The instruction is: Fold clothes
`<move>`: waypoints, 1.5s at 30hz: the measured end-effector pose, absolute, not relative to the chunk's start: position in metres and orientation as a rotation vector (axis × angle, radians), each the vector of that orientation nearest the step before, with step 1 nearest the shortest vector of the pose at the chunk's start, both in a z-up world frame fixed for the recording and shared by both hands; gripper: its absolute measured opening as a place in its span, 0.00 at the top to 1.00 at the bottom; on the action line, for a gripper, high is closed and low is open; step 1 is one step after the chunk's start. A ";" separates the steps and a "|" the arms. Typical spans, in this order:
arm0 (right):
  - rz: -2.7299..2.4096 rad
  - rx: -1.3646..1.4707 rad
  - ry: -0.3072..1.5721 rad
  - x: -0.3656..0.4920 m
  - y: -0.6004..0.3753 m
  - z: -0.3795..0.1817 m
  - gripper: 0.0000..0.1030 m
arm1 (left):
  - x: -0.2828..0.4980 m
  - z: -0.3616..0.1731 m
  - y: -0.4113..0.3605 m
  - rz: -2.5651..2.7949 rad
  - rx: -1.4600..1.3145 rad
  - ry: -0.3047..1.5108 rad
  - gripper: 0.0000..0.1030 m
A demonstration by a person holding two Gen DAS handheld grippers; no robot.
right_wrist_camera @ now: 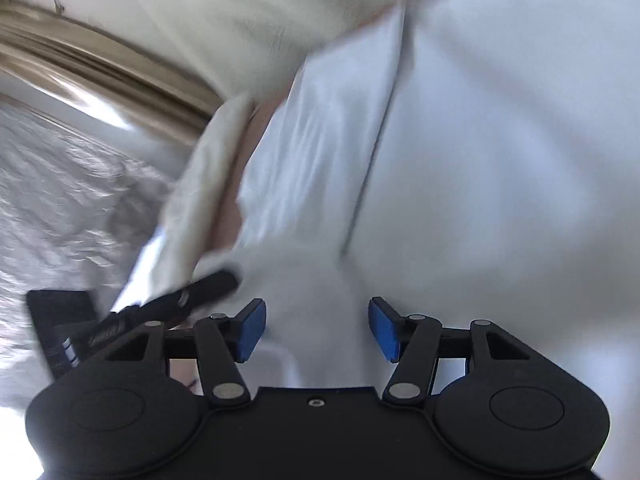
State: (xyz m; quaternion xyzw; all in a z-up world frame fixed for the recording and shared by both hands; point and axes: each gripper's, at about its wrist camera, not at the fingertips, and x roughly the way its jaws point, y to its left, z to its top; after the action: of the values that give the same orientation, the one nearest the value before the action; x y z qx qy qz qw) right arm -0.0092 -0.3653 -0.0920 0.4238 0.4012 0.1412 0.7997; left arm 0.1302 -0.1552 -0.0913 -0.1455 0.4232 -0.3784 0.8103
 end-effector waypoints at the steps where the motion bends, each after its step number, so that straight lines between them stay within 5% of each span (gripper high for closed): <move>1: 0.339 0.921 0.868 -0.010 -0.360 -0.097 0.39 | 0.130 -0.091 -0.155 -0.814 -0.300 0.897 0.69; 2: 0.369 0.903 0.874 -0.011 -0.354 -0.096 0.39 | 0.129 -0.090 -0.154 -0.822 -0.286 0.894 0.86; 6: 0.493 0.731 0.822 -0.021 -0.332 -0.073 0.43 | 0.124 -0.086 -0.142 -0.892 -0.259 0.884 0.94; 12: 0.718 0.303 0.745 -0.054 -0.274 -0.034 0.47 | 0.096 -0.074 -0.108 -0.806 -0.204 0.962 0.95; 20: 0.926 0.059 0.965 -0.043 -0.216 -0.049 0.40 | 0.068 -0.103 -0.071 -0.617 -0.238 1.172 0.94; 33: 0.856 0.505 0.944 -0.023 -0.241 -0.057 0.39 | 0.088 -0.087 -0.074 -0.740 -0.388 0.963 0.97; 37: 0.850 0.529 0.786 -0.032 -0.248 -0.050 0.47 | 0.071 -0.060 -0.075 -0.920 -0.447 0.824 0.97; 45: 0.892 0.938 0.588 -0.030 -0.307 -0.041 0.30 | 0.046 -0.029 -0.079 -1.118 -0.447 0.626 0.97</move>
State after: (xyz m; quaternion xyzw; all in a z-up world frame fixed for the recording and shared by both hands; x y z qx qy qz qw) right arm -0.0299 -0.3071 -0.0413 0.4305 0.2698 0.4095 0.7577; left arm 0.0461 -0.0790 -0.0293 -0.2067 0.2893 -0.5171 0.7785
